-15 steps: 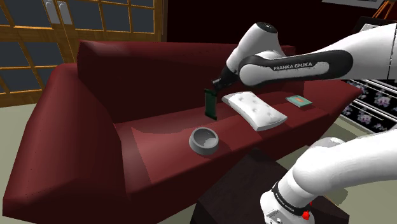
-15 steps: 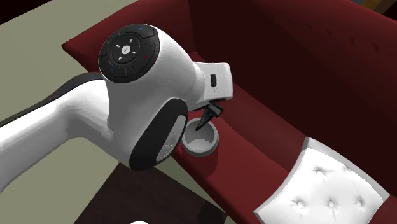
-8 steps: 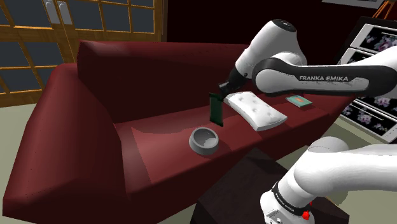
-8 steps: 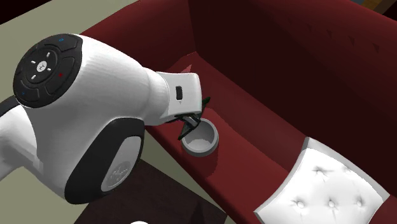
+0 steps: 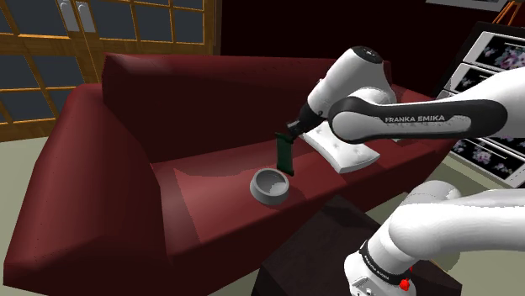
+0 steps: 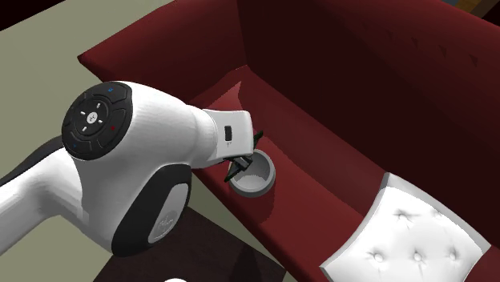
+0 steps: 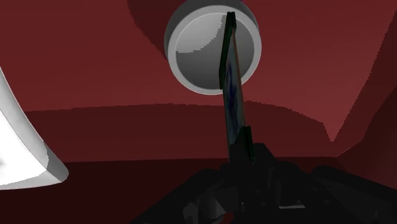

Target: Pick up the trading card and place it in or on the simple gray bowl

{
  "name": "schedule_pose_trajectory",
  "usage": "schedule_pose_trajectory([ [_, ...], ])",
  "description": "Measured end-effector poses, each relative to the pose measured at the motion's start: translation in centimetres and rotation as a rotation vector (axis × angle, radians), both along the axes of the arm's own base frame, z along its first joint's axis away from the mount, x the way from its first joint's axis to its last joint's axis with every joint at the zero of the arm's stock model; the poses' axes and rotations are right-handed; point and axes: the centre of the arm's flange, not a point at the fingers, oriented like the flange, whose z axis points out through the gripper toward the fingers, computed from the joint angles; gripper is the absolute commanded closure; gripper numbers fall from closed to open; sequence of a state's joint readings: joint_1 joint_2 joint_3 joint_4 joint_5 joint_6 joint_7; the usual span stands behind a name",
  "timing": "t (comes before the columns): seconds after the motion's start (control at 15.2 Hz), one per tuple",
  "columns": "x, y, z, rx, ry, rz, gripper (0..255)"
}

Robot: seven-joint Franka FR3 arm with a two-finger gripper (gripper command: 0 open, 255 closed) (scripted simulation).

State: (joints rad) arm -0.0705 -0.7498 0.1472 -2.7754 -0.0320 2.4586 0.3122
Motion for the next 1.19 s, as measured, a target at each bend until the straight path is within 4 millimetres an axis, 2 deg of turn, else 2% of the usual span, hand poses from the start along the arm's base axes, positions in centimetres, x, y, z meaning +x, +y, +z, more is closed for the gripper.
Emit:
schedule_pose_trajectory([
  [1.19,0.1,0.0,-9.7,0.0,0.001,0.0,255],
])
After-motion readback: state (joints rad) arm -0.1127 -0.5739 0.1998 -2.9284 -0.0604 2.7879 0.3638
